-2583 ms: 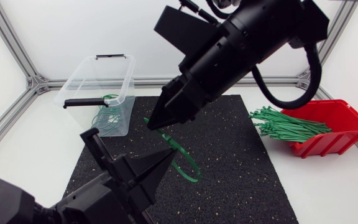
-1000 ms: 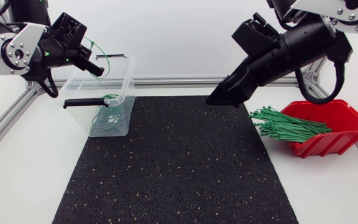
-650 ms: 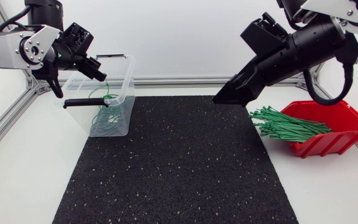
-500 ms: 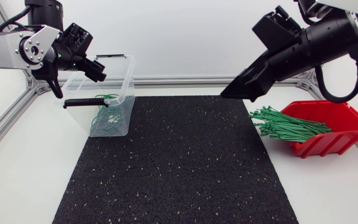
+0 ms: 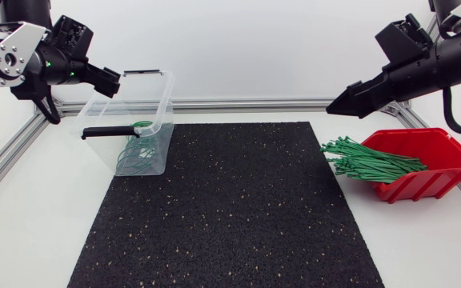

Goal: Take a green cable tie from the red box, thread the tail through the head to close it, then place it in the transparent bin on the left.

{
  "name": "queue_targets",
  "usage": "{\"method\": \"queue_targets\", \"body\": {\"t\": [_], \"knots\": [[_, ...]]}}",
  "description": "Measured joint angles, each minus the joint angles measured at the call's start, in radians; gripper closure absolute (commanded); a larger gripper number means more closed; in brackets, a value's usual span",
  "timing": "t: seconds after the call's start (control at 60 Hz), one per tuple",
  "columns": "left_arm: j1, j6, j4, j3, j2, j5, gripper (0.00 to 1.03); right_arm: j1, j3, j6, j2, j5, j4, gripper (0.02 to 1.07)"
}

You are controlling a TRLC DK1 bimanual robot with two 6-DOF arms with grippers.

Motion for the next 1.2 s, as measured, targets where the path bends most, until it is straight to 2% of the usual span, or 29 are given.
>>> {"method": "queue_targets", "body": {"t": [0.183,0.417,0.617,0.883,1.05,1.2], "knots": [[0.058,-0.027,0.006,-0.095,-0.085,0.067,0.04,-0.091,-0.037,-0.001,-0.006,0.000,0.012,0.06],[0.074,-0.031,0.081,-0.245,-0.227,0.104,0.04,-0.174,-0.107,-0.006,-0.127,0.000,0.036,0.06],[0.085,-0.031,0.123,-0.360,-0.366,0.117,0.04,-0.200,-0.200,-0.020,-0.245,0.008,0.057,0.06],[0.108,-0.031,0.134,-0.499,-0.516,0.146,0.04,-0.202,-0.337,-0.023,-0.436,0.079,0.147,0.06],[0.141,-0.031,0.137,-0.582,-0.599,0.192,0.04,-0.201,-0.414,-0.021,-0.517,0.083,0.185,0.06],[0.169,-0.039,0.176,-0.676,-0.703,0.233,0.04,-0.201,-0.518,0.013,-0.608,0.102,0.278,0.06]]}}
